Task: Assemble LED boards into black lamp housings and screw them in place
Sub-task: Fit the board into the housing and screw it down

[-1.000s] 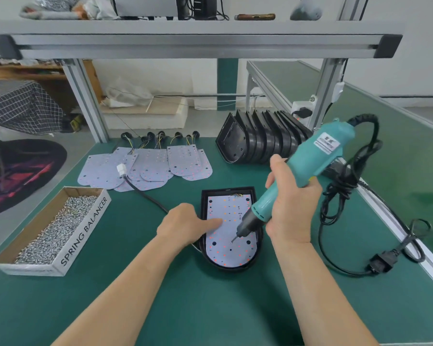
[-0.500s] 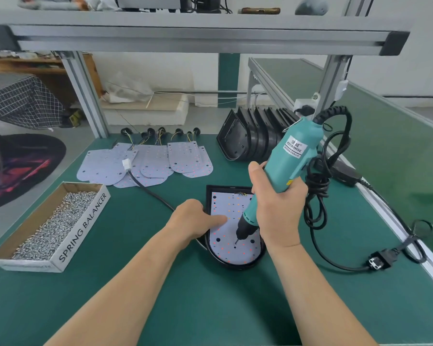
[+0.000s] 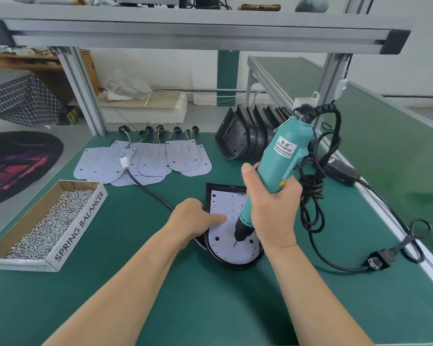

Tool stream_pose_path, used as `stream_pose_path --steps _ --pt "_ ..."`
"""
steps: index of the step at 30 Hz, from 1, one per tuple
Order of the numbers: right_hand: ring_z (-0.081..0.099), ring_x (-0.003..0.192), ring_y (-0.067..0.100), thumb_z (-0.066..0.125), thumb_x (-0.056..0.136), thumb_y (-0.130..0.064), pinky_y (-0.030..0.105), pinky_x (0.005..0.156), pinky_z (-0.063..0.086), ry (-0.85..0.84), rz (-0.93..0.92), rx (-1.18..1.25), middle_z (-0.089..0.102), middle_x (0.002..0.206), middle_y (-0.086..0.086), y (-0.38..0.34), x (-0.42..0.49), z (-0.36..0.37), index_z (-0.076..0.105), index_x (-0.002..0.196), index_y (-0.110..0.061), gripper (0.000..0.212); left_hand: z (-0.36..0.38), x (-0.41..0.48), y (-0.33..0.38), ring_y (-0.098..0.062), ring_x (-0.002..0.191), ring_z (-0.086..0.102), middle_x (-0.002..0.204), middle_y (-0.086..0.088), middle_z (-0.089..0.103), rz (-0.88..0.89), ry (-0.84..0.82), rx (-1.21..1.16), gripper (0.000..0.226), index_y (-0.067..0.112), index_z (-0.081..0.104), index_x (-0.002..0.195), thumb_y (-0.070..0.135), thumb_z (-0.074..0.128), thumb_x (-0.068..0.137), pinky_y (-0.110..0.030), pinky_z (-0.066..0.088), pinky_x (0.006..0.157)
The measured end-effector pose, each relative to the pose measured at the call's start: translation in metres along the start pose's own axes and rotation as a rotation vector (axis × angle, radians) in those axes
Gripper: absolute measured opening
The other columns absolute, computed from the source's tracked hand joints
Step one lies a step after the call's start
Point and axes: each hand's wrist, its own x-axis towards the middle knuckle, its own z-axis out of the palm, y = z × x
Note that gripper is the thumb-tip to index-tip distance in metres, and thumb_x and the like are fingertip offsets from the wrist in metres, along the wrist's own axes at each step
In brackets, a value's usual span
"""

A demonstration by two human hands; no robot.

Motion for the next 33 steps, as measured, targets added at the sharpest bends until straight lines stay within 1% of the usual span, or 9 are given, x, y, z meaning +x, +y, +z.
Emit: stream_pose_path --steps 4,10,15,18,22,25,28,30,33 --pt "0.034 0.057 0.03 0.072 0.083 -0.02 0.041 0.053 0.034 -0.045 -0.017 -0.022 0.037 0.062 0.024 -0.002 -0.002 0.004 0.041 0.071 0.012 0.046 0.001 -0.001 0.001 -0.021 0.06 0.03 0.065 0.0 0.034 0.002 0.018 -0.006 0.053 0.016 0.035 0.065 0.038 0.082 0.075 -0.029 0.023 0.053" --pt "0.029 0.049 0.011 0.07 0.086 -0.014 0.02 0.05 0.031 -0.167 -0.013 -0.02 0.031 0.052 -0.013 0.0 -0.007 0.006 0.031 0.062 -0.014 0.046 0.001 -0.005 0.003 -0.019 0.055 0.023 0.059 0.003 0.027 0.015 0.041 0.025 0.06 0.018 0.027 0.062 0.04 0.082 0.074 -0.029 0.019 0.05" --pt "0.031 0.05 0.012 0.071 0.085 -0.017 0.024 0.051 0.032 -0.163 -0.004 -0.023 0.033 0.052 -0.013 0.002 -0.006 0.006 0.033 0.061 -0.012 0.045 0.002 -0.009 0.006 -0.018 0.052 0.023 0.056 0.005 0.026 0.008 0.036 0.011 0.06 0.018 0.027 0.06 0.038 0.082 0.075 -0.028 0.018 0.049" --pt "0.039 0.054 0.014 0.073 0.085 -0.023 0.028 0.054 0.038 -0.177 -0.01 0.0 0.043 0.056 -0.008 -0.003 -0.005 0.004 0.046 0.064 -0.007 0.037 0.0 -0.01 0.006 -0.02 0.057 0.027 0.059 0.002 0.03 0.005 0.034 0.005 0.058 0.016 0.03 0.061 0.038 0.082 0.075 -0.029 0.021 0.051" --pt "0.045 0.056 0.011 0.072 0.085 -0.022 0.021 0.057 0.043 -0.045 -0.054 0.17 0.05 0.06 -0.006 -0.024 0.008 0.001 0.055 0.066 -0.02 0.026 -0.007 -0.017 0.007 -0.019 0.056 0.025 0.057 0.005 0.027 0.01 0.062 0.073 0.06 0.019 0.029 0.062 0.052 0.076 0.079 -0.03 0.02 0.053" --pt "0.047 0.054 0.011 0.073 0.084 -0.024 0.021 0.056 0.043 0.099 -0.072 0.204 0.051 0.057 -0.006 -0.035 0.023 -0.003 0.058 0.066 -0.024 0.023 -0.021 -0.023 0.009 -0.021 0.053 0.033 0.061 0.0 0.042 -0.052 0.12 -0.28 0.046 0.014 0.04 0.066 0.044 0.06 0.095 -0.028 0.03 0.053" --pt "0.049 0.051 0.009 0.073 0.083 -0.023 0.02 0.053 0.042 0.242 0.012 0.273 0.053 0.054 -0.007 -0.036 0.03 -0.006 0.059 0.063 -0.025 0.025 -0.037 -0.037 0.013 -0.023 0.061 0.068 0.09 -0.023 0.063 -0.077 -0.015 -0.905 0.013 -0.008 0.056 0.092 -0.01 0.045 0.098 -0.023 0.054 0.054" --pt "0.049 0.051 0.01 0.073 0.083 -0.023 0.021 0.053 0.042 0.293 0.055 0.327 0.052 0.054 -0.006 -0.037 0.033 -0.007 0.061 0.057 -0.028 0.029 -0.038 -0.047 0.015 -0.026 0.068 0.075 0.093 -0.029 0.065 -0.047 -0.143 -1.076 0.02 -0.015 0.058 0.098 -0.022 0.04 0.094 -0.02 0.059 0.058" --pt "0.048 0.052 0.011 0.072 0.085 -0.021 0.023 0.055 0.041 0.311 0.08 0.37 0.051 0.054 -0.006 -0.041 0.038 -0.005 0.062 0.054 -0.032 0.034 -0.032 -0.054 0.019 -0.028 0.074 0.076 0.086 -0.029 0.071 -0.051 -0.262 -1.161 0.017 -0.017 0.059 0.101 -0.018 0.042 0.096 -0.02 0.059 0.06"
